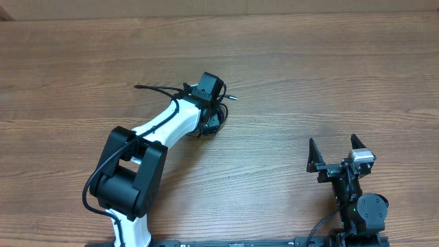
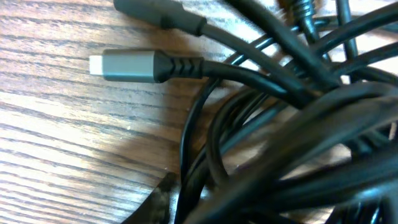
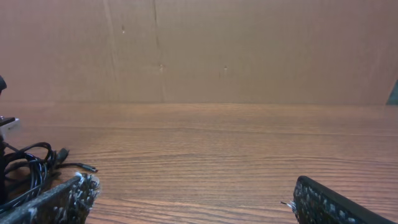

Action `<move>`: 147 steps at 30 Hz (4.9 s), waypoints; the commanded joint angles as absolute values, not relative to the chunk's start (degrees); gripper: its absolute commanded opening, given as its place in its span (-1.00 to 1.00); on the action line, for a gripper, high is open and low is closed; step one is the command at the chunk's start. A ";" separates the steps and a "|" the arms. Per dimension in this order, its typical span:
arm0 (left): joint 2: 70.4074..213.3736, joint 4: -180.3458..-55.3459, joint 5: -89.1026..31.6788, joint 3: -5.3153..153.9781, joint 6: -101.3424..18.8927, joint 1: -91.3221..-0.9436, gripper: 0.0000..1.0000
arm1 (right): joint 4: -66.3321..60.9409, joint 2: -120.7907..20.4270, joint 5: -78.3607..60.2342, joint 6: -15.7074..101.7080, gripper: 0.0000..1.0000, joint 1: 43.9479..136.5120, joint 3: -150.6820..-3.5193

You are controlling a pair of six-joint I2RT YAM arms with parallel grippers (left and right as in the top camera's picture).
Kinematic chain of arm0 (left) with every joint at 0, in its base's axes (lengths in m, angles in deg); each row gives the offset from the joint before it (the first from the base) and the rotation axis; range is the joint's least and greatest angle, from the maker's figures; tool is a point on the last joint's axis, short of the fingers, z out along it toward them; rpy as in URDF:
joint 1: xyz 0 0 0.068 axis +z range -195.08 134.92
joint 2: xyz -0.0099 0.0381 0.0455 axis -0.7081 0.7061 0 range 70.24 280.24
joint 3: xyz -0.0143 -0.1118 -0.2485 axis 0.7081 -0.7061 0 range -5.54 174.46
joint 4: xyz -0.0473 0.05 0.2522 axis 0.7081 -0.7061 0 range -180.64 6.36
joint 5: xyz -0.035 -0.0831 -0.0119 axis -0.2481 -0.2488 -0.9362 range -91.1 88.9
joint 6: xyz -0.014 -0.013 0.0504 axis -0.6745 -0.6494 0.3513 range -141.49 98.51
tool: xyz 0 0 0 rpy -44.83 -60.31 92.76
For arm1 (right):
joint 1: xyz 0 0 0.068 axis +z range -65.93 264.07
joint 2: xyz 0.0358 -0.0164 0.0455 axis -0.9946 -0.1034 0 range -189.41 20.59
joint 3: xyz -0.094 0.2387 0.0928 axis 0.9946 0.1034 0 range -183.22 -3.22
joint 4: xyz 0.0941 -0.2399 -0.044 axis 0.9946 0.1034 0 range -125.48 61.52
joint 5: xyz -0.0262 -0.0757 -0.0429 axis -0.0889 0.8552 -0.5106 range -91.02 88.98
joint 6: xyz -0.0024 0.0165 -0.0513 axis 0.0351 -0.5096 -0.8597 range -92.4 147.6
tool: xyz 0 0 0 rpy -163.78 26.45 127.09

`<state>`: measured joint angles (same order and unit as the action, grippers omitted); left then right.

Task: Untangle cables
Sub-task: 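Lower the left gripper and close it on the cable loops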

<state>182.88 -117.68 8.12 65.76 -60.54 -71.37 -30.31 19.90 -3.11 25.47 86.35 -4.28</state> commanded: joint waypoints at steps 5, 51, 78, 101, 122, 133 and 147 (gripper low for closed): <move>179.91 -119.69 7.48 67.01 -57.43 -72.02 0.14 | -30.64 20.43 -2.36 25.67 1.00 86.24 -3.69; 178.73 -119.98 9.82 66.83 -57.48 -72.11 -0.09 | -30.64 20.43 -2.36 25.67 1.00 86.24 -3.69; 178.95 -120.39 9.80 66.70 -57.50 -72.11 -0.23 | -30.66 20.43 -2.36 25.67 1.00 86.24 -3.69; 180.52 -118.75 9.84 64.28 -57.48 -72.11 -0.19 | -30.66 20.43 -2.36 25.67 1.00 86.24 -3.69; 181.11 -119.74 6.57 67.47 -52.14 -72.07 -0.24 | -30.66 20.43 -2.36 25.67 1.00 86.24 -3.69; 181.11 -120.26 6.39 67.47 -52.12 -72.04 -0.50 | -30.64 20.43 -2.36 25.67 1.00 86.24 -3.69; 181.11 -120.28 6.61 67.47 -51.66 -72.00 -0.92 | -30.66 20.43 -2.34 25.69 1.00 86.24 -3.69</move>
